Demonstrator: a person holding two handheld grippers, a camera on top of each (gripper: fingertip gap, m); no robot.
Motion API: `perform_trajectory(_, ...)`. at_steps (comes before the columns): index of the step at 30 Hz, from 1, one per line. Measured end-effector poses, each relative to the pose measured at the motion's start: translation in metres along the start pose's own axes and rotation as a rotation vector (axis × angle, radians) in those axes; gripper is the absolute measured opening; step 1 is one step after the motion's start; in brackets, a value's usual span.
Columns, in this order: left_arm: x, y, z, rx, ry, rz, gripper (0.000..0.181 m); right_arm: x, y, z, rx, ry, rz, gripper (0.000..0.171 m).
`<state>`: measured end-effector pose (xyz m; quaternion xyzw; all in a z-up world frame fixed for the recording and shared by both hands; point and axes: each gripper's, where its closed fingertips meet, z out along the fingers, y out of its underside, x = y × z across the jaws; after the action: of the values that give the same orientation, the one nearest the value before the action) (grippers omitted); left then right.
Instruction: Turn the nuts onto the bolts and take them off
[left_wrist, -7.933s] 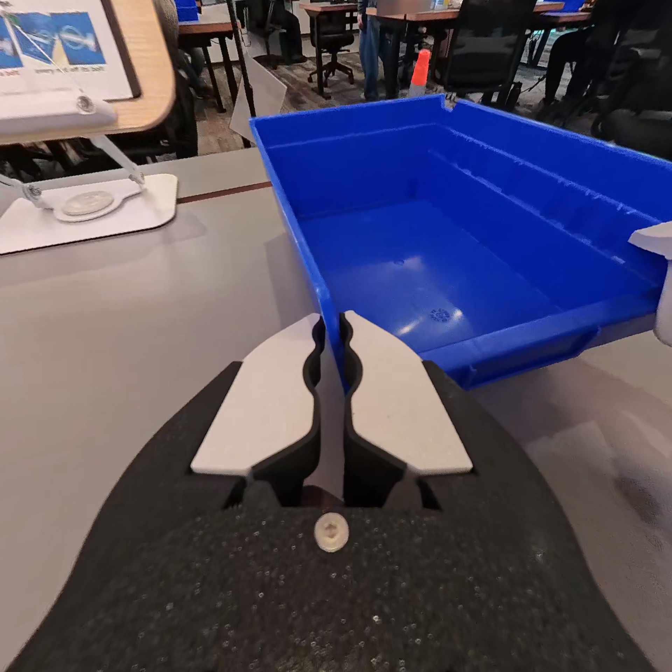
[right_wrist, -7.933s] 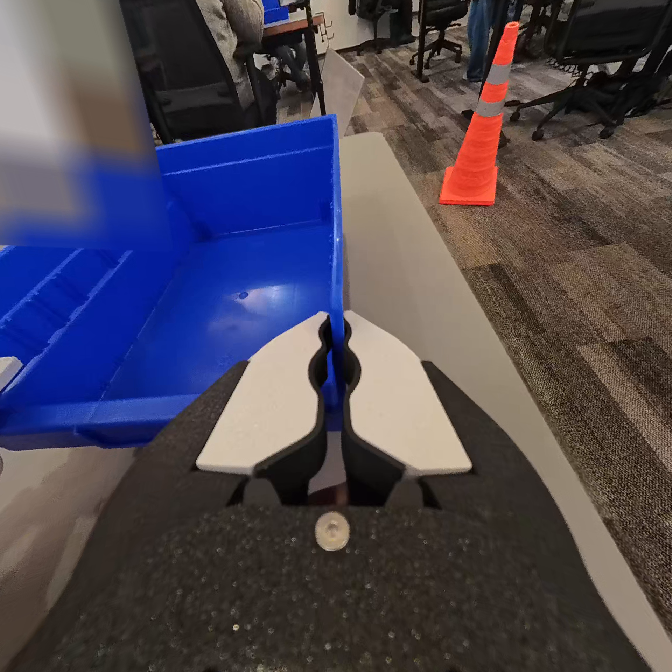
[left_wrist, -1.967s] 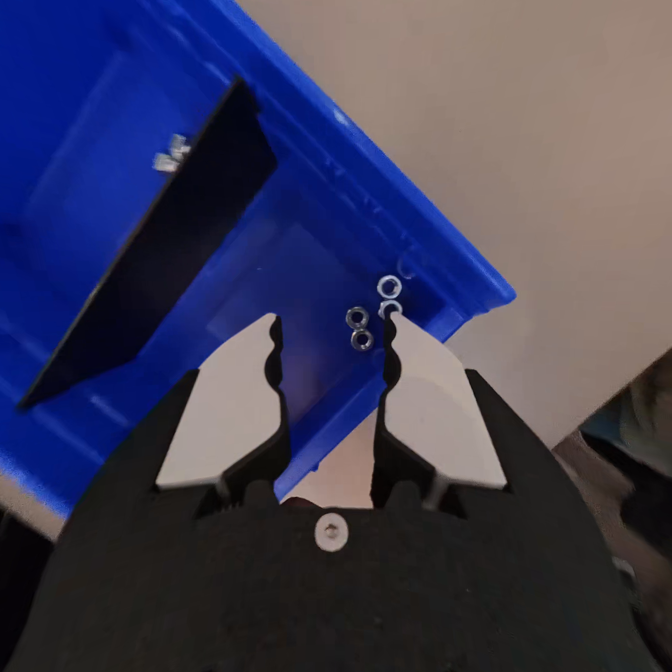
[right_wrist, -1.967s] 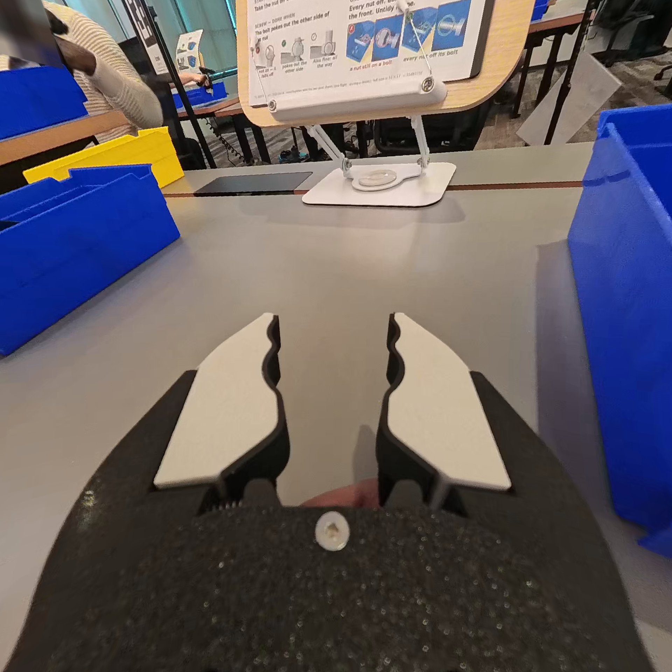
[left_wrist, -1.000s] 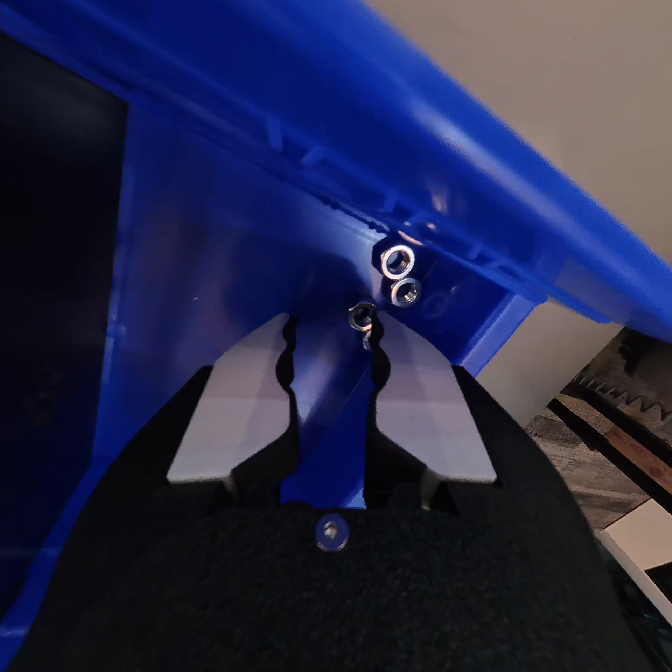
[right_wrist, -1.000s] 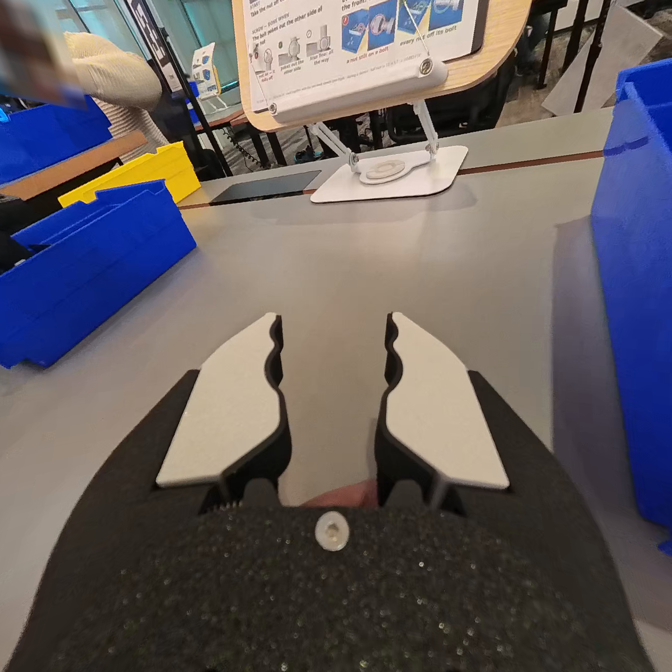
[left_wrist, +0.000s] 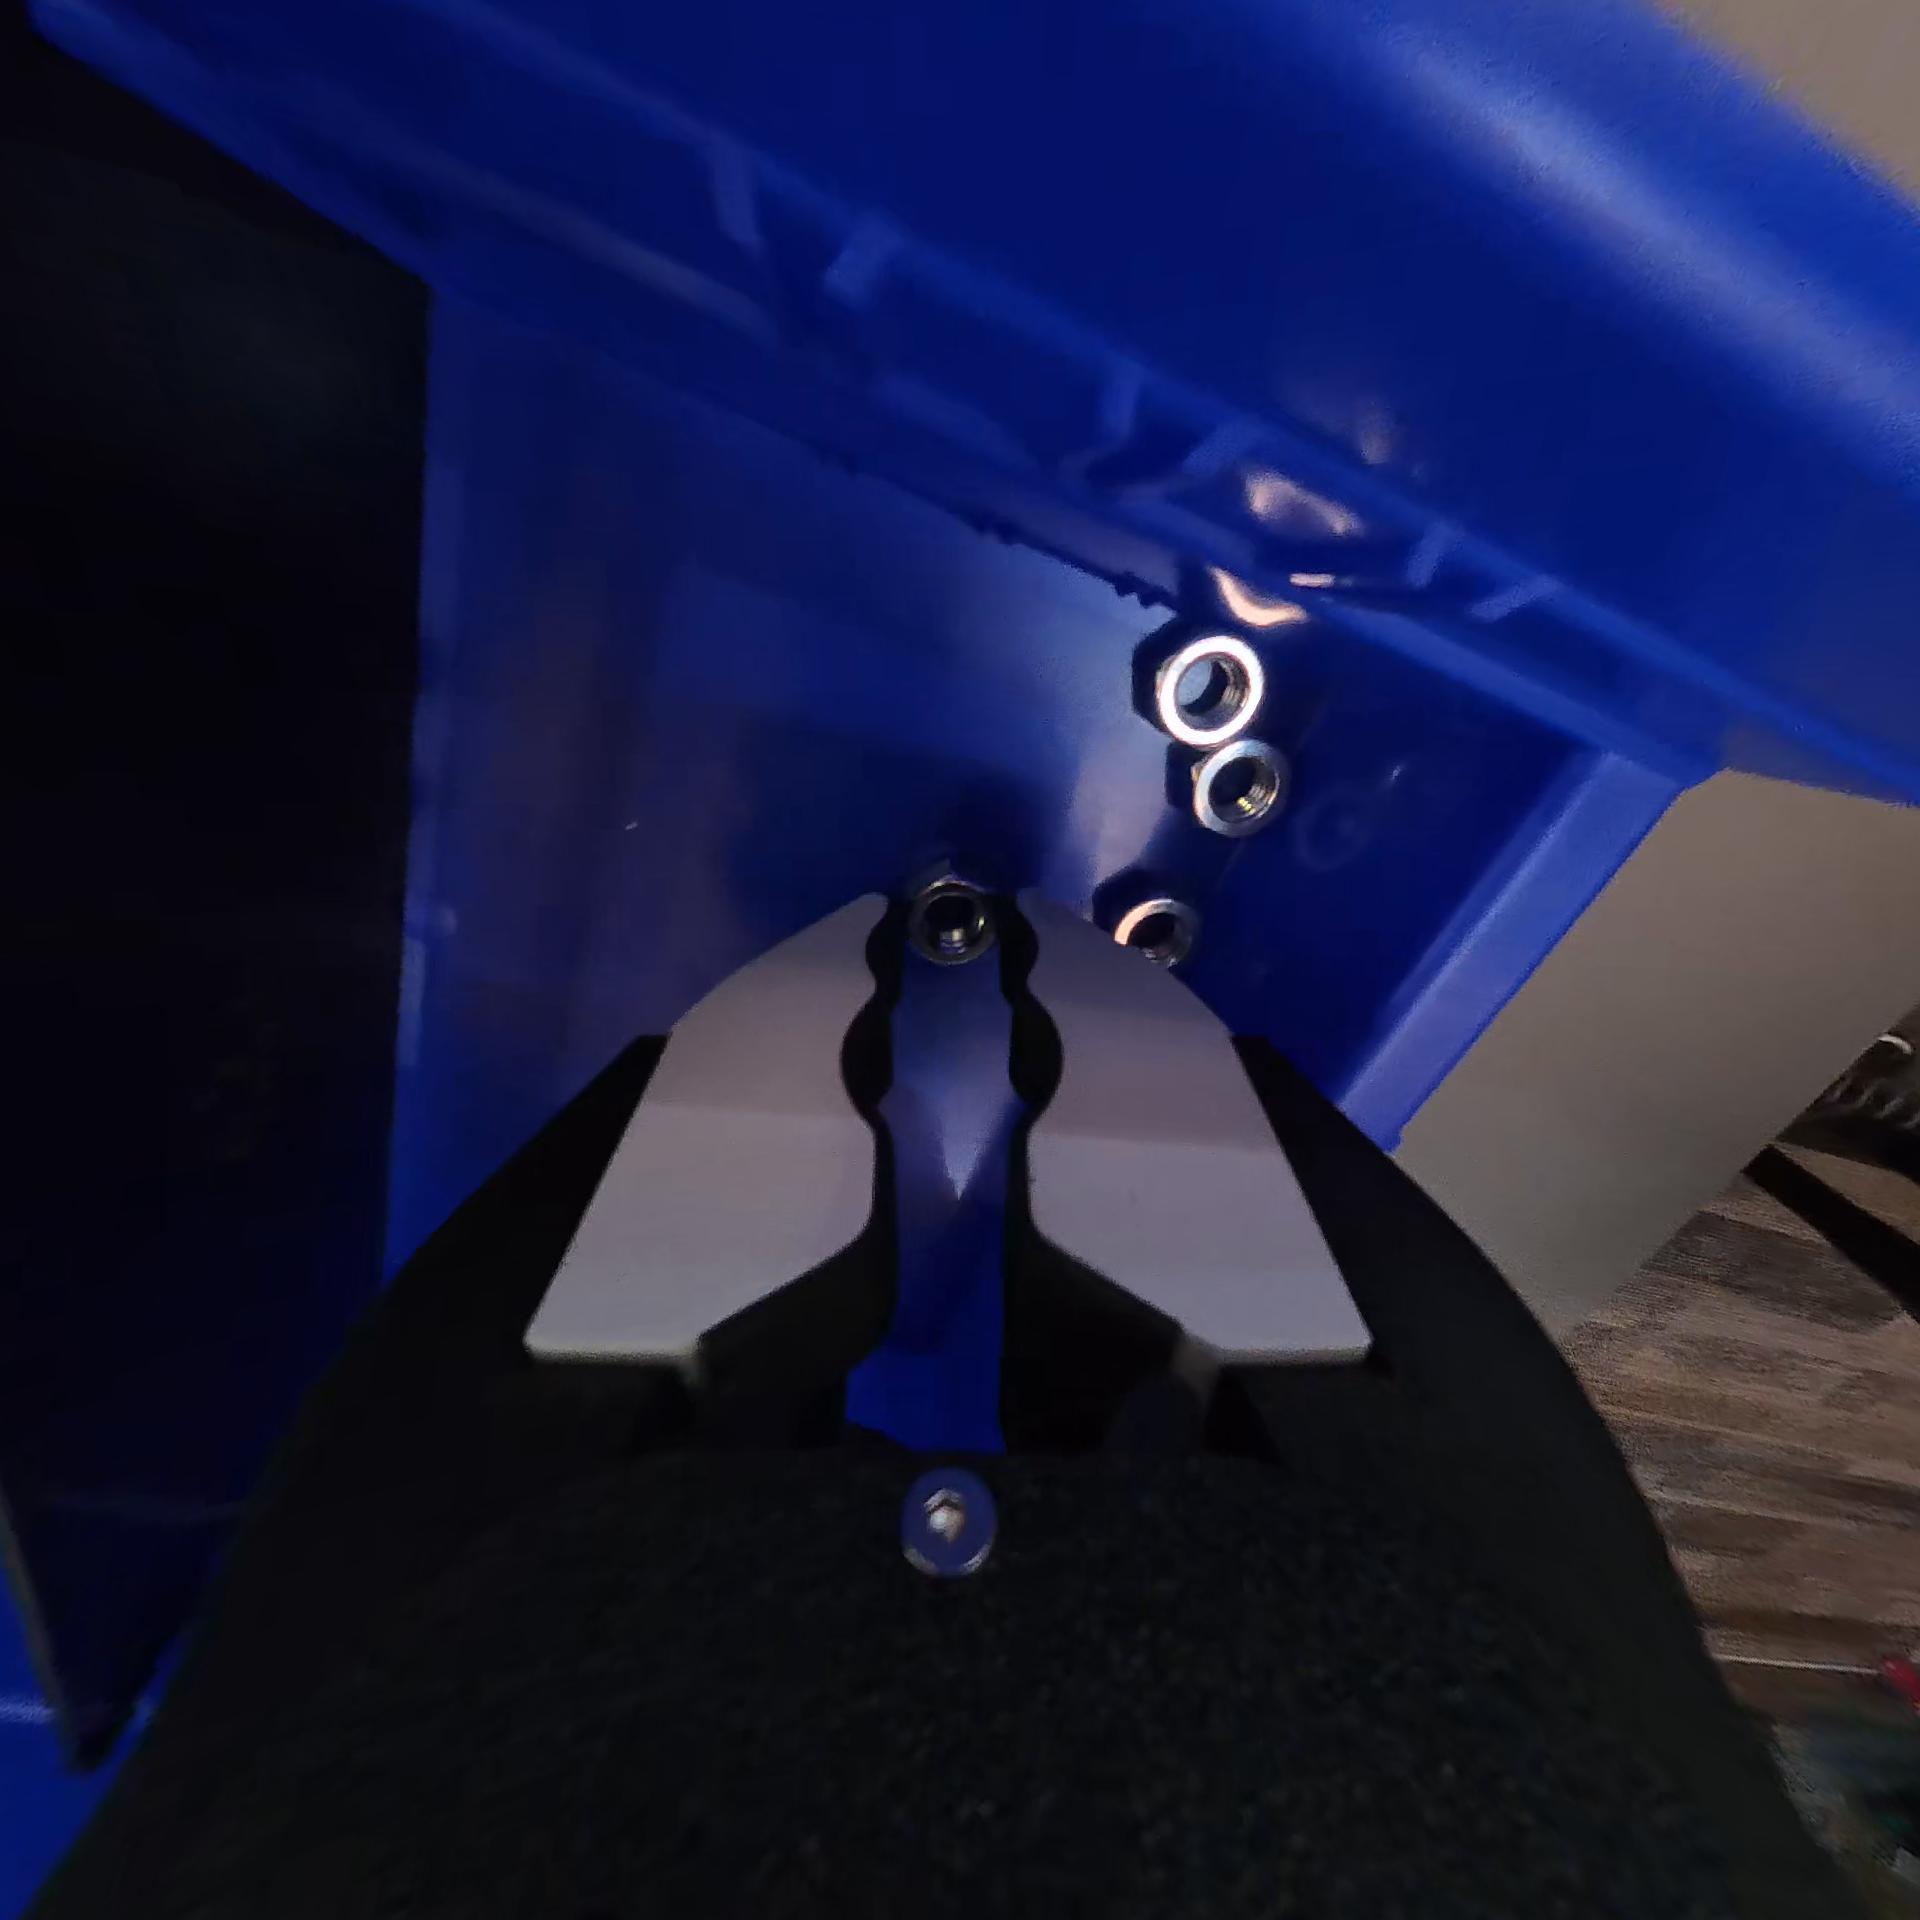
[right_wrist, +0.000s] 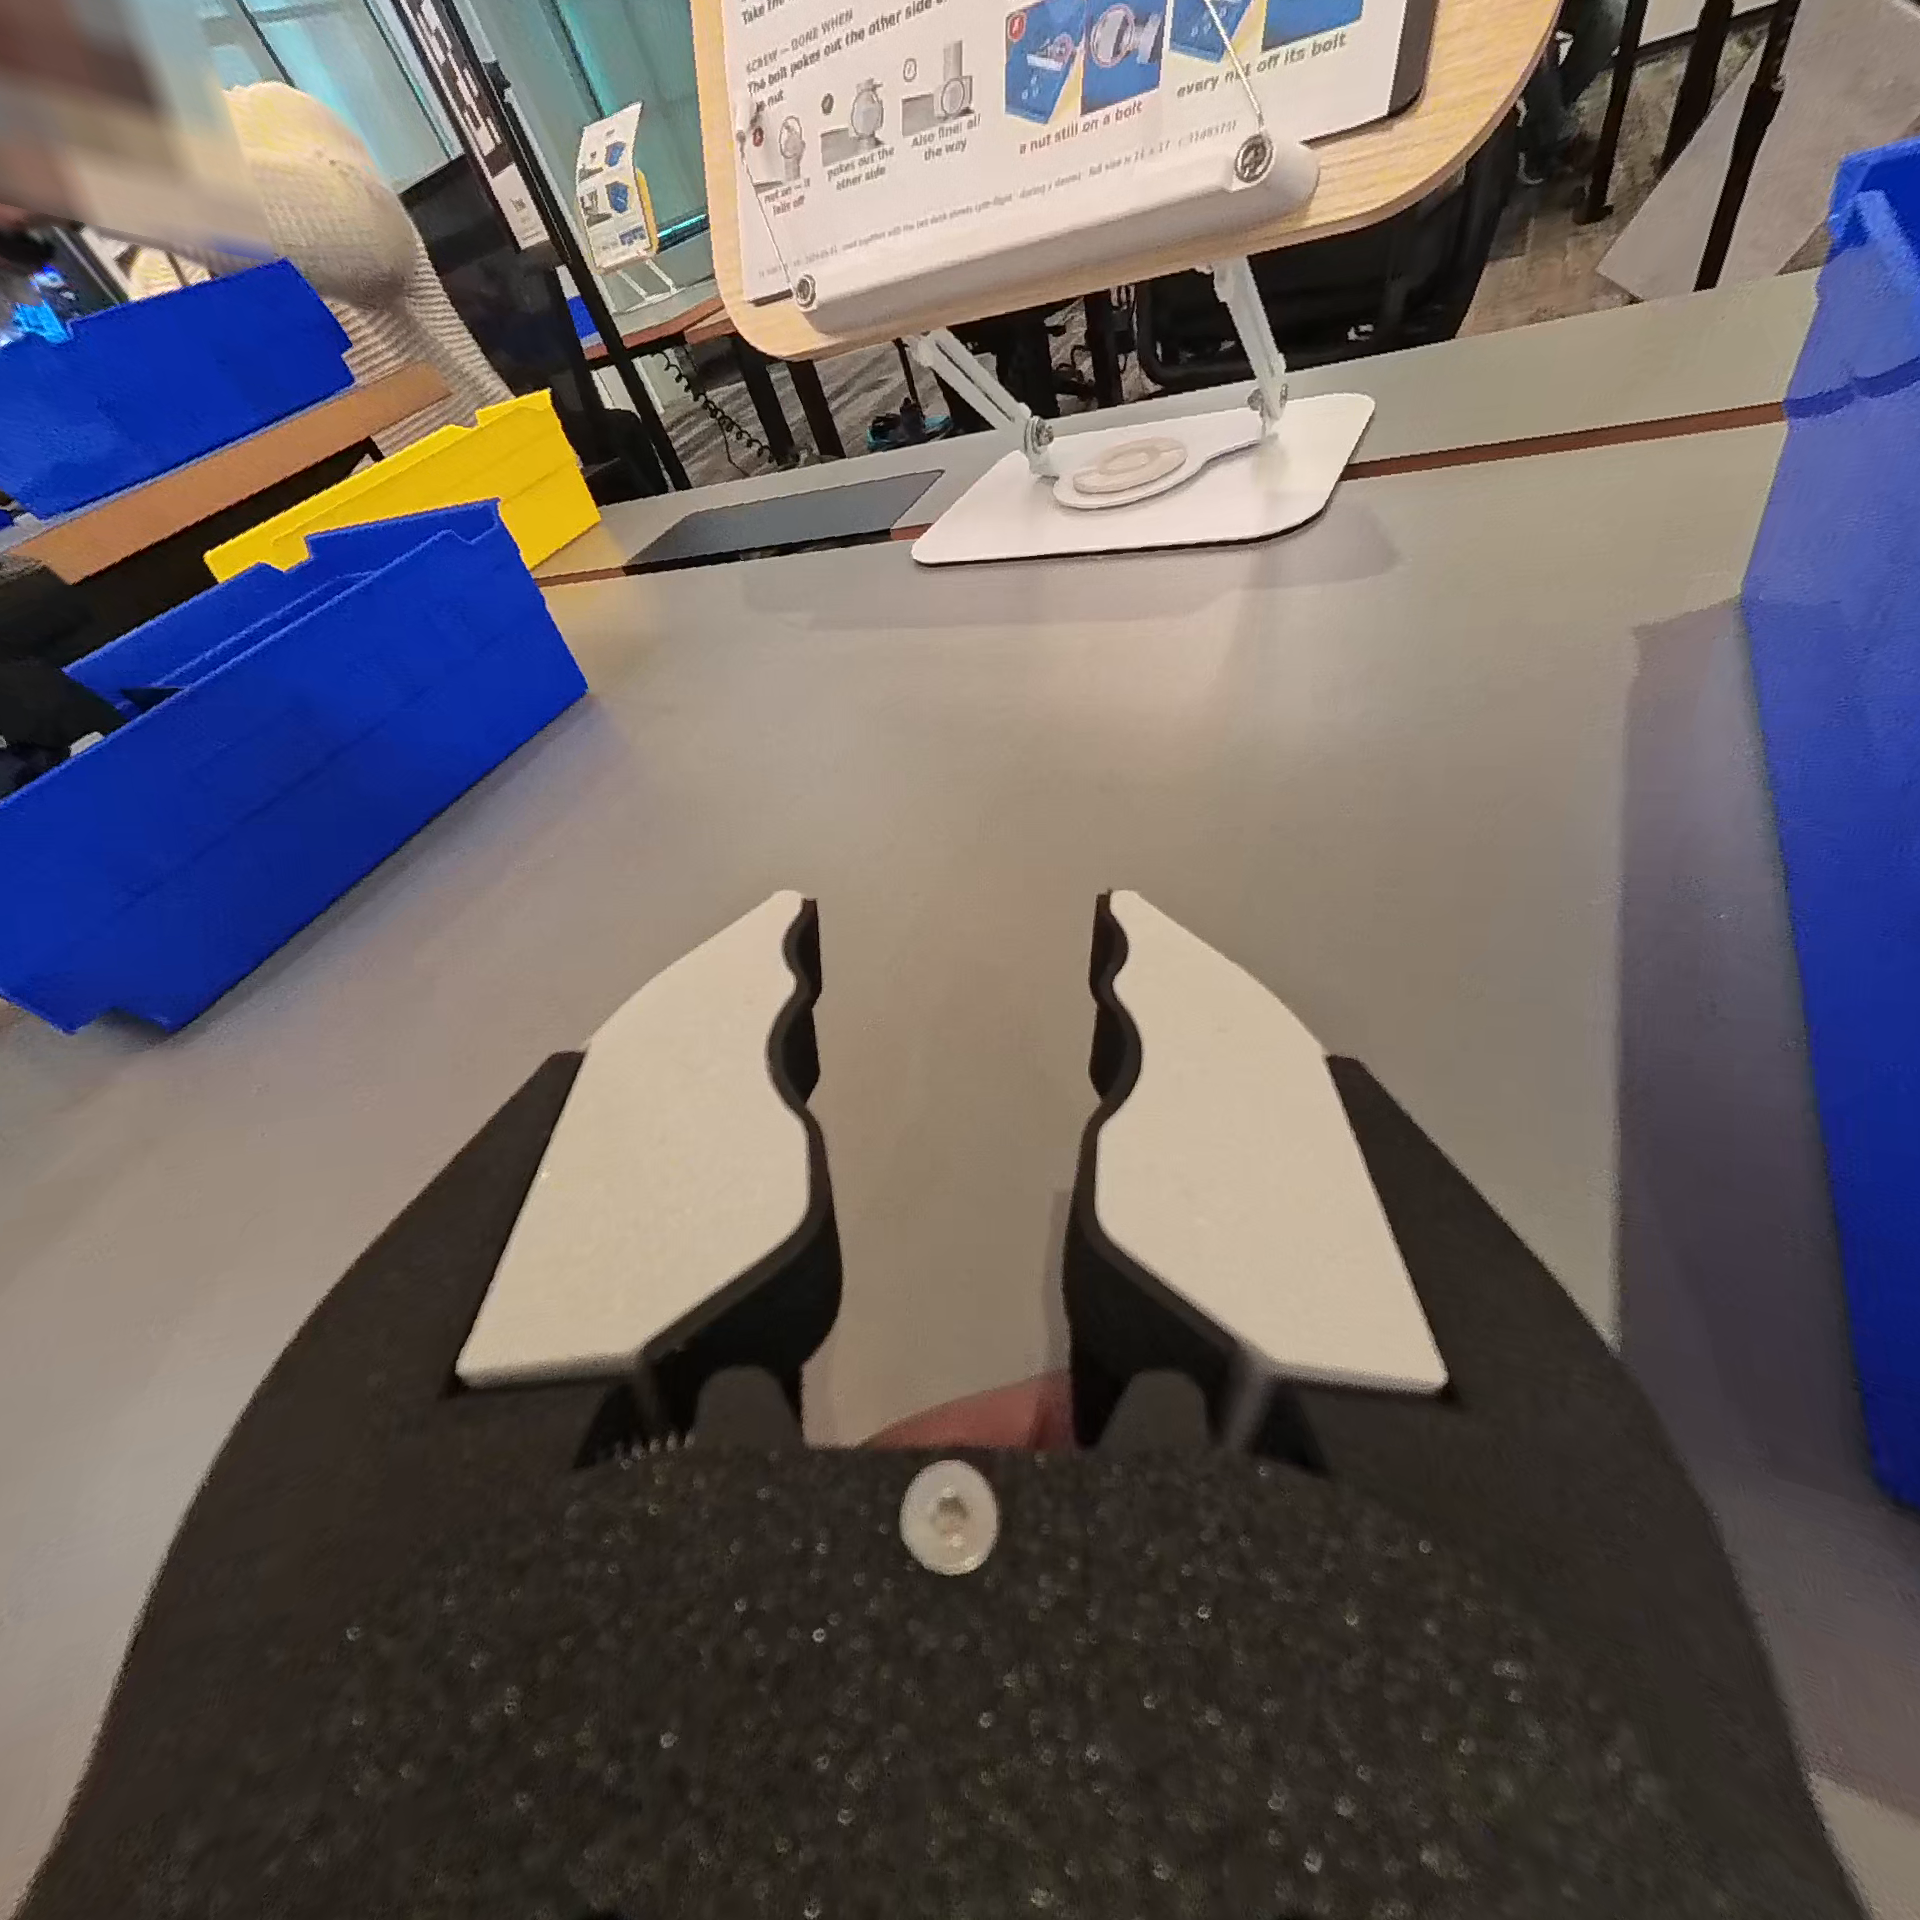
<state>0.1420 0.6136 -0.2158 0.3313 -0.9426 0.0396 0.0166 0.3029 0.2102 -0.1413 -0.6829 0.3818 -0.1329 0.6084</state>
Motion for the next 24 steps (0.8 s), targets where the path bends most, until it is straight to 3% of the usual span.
perform_trajectory(1,0.001,0.0,0.0,0.003,-0.001,0.006,0.017,0.0,0.0,0.0,-0.001,-0.001,0.001,0.05)
perform_trajectory(5,0.002,-0.001,-0.008,0.05,-0.057,0.022,0.017,0.0,0.001,0.0,-0.004,-0.003,0.004,0.049)
perform_trajectory(9,0.006,-0.017,-0.054,0.227,-0.182,0.021,0.017,0.0,0.001,0.001,-0.009,-0.005,0.006,0.049)
perform_trajectory(14,0.032,-0.082,-0.134,0.537,-0.318,0.129,0.017,-0.002,0.002,0.002,-0.016,-0.006,-0.008,0.049)
perform_trajectory(16,0.043,-0.116,-0.15,0.589,-0.325,0.206,0.017,-0.002,0.002,0.001,-0.013,-0.005,-0.011,0.048)
perform_trajectory(19,0.037,-0.164,-0.138,0.51,-0.333,0.318,0.017,-0.003,0.002,0.001,-0.014,-0.006,-0.023,0.048)
perform_trajectory(24,0.014,-0.243,-0.073,0.283,-0.197,0.429,0.017,-0.007,0.002,0.001,-0.01,0.006,-0.069,0.048)
